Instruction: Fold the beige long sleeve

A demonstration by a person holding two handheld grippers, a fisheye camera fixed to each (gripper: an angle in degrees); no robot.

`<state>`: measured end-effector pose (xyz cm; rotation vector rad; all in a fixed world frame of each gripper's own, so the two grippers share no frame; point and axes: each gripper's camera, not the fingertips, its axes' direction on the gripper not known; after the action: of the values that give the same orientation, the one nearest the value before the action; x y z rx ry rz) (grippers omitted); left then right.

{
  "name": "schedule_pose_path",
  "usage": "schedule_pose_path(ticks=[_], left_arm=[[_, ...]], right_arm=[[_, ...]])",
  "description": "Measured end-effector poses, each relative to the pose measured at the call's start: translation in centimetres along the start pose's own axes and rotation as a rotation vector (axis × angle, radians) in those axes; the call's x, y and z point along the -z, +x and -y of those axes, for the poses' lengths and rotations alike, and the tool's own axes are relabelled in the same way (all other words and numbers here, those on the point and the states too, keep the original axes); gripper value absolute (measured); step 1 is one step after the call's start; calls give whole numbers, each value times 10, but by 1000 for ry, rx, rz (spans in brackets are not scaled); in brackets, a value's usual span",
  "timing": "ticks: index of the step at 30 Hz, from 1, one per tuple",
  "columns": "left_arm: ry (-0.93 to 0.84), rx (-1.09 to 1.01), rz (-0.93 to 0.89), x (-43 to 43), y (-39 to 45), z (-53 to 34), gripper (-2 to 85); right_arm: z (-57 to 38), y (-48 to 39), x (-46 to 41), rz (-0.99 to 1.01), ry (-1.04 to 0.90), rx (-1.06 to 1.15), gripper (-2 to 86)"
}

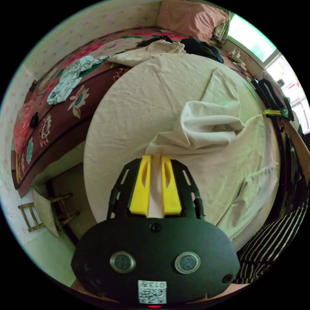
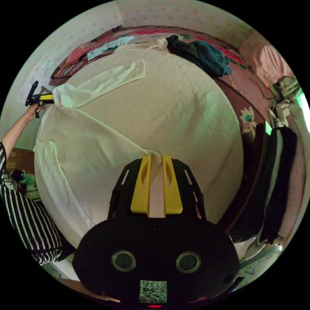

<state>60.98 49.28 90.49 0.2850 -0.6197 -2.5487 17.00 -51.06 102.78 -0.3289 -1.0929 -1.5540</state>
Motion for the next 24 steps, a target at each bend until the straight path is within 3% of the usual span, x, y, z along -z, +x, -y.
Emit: schedule_pose_path(ticks=[7, 15, 20, 24], left_arm=[[195, 11, -33, 50, -10, -38, -1], [401, -29, -58, 110, 11, -123, -1], [371, -25, -31, 115, 38, -183, -1], [240, 2, -14, 78, 59, -213, -2]], right_arm=[[-34, 18, 25, 94, 139, -9, 15], [-139, -35, 64, 37, 331, 23, 14], [-214, -83, 38, -10, 339, -75, 17], [-252, -115, -16, -100, 270, -166, 26]])
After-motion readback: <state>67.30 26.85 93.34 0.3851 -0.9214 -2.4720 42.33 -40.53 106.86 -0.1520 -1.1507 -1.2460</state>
